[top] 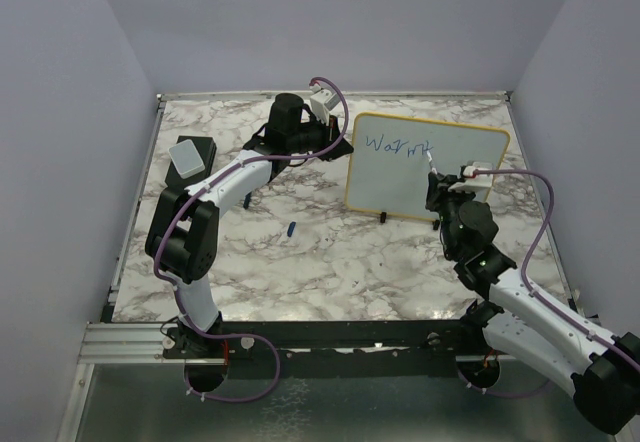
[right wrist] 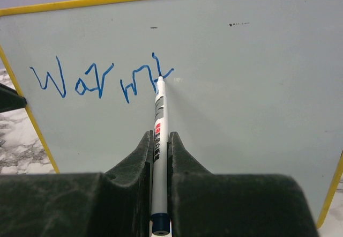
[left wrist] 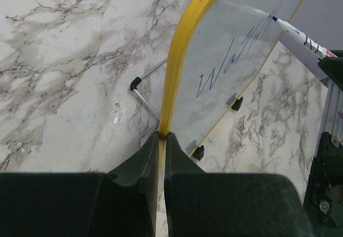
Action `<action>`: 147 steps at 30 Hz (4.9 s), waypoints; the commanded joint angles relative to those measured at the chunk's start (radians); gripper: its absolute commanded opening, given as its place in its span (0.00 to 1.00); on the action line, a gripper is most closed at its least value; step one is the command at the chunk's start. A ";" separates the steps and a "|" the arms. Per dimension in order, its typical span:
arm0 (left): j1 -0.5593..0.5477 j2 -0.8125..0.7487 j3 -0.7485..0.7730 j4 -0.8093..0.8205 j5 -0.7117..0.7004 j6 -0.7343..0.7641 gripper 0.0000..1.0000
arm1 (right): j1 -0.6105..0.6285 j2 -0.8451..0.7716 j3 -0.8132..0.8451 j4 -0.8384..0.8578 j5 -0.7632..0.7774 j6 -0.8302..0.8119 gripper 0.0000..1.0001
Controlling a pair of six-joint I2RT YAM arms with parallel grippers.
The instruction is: Write a sentence on the whiteboard
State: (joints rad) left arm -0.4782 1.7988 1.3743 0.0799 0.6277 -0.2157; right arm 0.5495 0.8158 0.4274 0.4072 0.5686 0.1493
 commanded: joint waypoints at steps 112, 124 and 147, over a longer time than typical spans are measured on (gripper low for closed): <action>-0.005 -0.054 0.002 0.005 0.023 0.028 0.00 | -0.034 -0.050 0.026 -0.115 0.011 0.017 0.01; -0.004 -0.050 0.002 -0.011 0.024 0.053 0.00 | -0.034 -0.009 0.063 -0.045 0.031 -0.042 0.01; -0.003 -0.051 0.007 -0.041 0.038 0.089 0.00 | -0.035 -0.005 0.073 -0.098 0.151 -0.018 0.01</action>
State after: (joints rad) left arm -0.4801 1.7912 1.3743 0.0608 0.6300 -0.1505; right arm 0.5217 0.8116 0.4744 0.3477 0.6643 0.1123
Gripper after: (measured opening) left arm 0.067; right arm 0.100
